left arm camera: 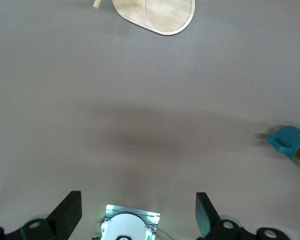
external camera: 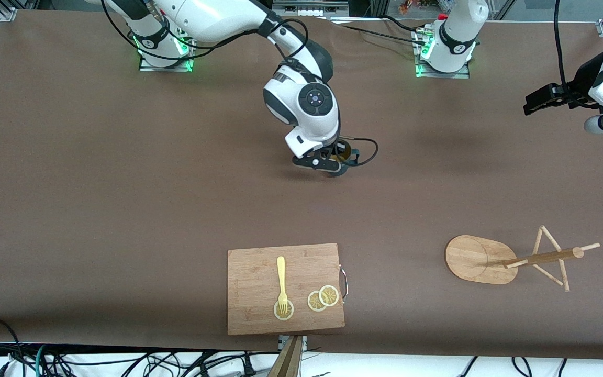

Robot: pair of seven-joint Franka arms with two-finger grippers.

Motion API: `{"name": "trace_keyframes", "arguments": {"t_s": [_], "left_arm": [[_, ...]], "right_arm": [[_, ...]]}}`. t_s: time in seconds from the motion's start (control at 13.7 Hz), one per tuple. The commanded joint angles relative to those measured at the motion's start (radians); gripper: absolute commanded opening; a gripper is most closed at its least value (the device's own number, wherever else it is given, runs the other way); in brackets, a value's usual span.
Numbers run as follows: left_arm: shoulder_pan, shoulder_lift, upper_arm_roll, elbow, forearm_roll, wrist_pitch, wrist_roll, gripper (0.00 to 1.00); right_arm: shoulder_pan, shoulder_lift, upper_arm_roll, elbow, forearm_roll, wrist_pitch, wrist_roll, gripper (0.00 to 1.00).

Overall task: Pass cup and hang on rack
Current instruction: 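Carry the teal mug with the right gripper toward the table middle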

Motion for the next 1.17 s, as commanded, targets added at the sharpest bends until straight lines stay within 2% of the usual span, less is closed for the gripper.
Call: {"name": "trace_keyframes", "arguments": {"t_s": [0.0, 0.15, 0.29, 0.36, 0.44, 0.58, 0.8, 1.09], "left_arm": [[-0.002, 0.01, 0.001, 0.03, 0.022, -0.019, 0.032, 1.0], [-0.002, 0.009, 0.001, 0.03, 0.022, -0.021, 0.032, 1.0], [-0.002, 0.01, 0.0, 0.03, 0.022, -0.021, 0.033, 1.0], [-0.002, 0.01, 0.001, 0.028, 0.022, -0.022, 0.033, 1.0], [-0.002, 0.009, 0.001, 0.028, 0.022, -0.03, 0.032, 1.0], [0.001, 0.009, 0.001, 0.024, 0.022, -0.045, 0.033, 1.0], [0.007, 0.007, 0.003, 0.022, 0.022, -0.05, 0.033, 1.0], [0.007, 0.0, -0.005, 0.024, 0.022, -0.08, 0.032, 1.0]], "right_arm": [[0.029, 0.037, -0.006, 0.043, 0.007, 0.012, 0.045, 0.0], [0.035, 0.056, -0.008, 0.042, 0.007, 0.044, 0.07, 0.0], [0.038, 0.066, -0.006, 0.042, 0.007, 0.059, 0.07, 0.21], [0.038, 0.065, -0.008, 0.042, 0.007, 0.058, 0.067, 0.84], [0.038, 0.06, -0.008, 0.045, 0.006, 0.055, 0.068, 1.0], [0.028, 0.045, -0.008, 0.077, 0.007, -0.017, 0.065, 1.0], [-0.01, 0.037, -0.006, 0.244, 0.006, -0.248, 0.035, 1.0], [-0.092, -0.047, -0.015, 0.258, 0.0, -0.419, -0.203, 1.0]]}}
